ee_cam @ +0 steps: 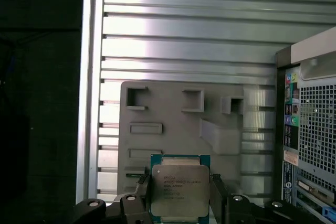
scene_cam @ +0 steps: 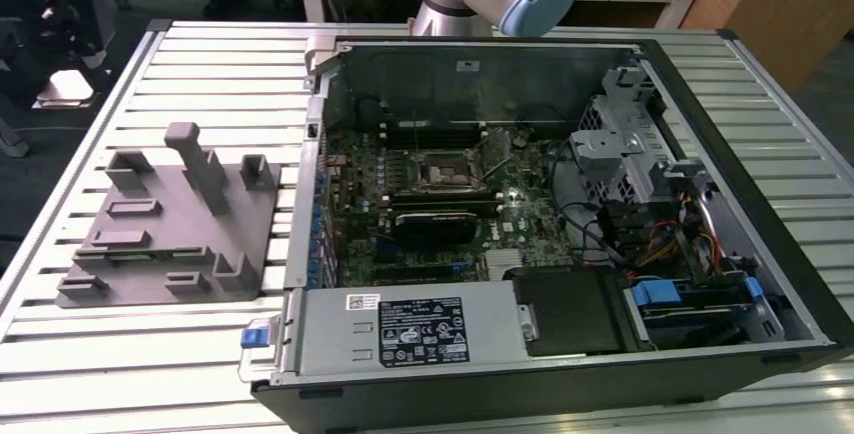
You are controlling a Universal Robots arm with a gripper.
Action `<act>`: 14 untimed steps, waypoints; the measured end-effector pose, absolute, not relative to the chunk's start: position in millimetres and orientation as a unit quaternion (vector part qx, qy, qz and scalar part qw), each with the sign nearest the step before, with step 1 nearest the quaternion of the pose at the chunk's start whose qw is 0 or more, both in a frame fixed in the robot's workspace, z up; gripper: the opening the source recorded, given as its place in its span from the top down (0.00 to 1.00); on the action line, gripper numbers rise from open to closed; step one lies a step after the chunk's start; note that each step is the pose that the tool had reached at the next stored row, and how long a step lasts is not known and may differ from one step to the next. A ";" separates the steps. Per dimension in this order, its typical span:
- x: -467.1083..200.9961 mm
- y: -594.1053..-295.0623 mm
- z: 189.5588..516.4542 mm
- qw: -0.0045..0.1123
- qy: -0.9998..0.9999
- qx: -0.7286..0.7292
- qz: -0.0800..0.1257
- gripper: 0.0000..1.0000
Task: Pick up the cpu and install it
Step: 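Pick up the cpu and move it towards the insertion slot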
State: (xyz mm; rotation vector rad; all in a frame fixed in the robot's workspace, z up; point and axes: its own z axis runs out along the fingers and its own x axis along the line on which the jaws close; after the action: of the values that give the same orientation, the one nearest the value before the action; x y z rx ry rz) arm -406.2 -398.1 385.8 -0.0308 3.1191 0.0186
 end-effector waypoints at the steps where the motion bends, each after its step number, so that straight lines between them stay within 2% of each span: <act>1: -403.7 -398.1 385.8 0.011 1.000 -0.010 0.006 0.47; 14: -366.5 -398.0 385.8 0.011 1.000 -0.010 0.006 0.47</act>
State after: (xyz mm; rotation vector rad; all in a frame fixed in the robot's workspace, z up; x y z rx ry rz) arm -366.5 -398.0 385.8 -0.0310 3.1192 0.0184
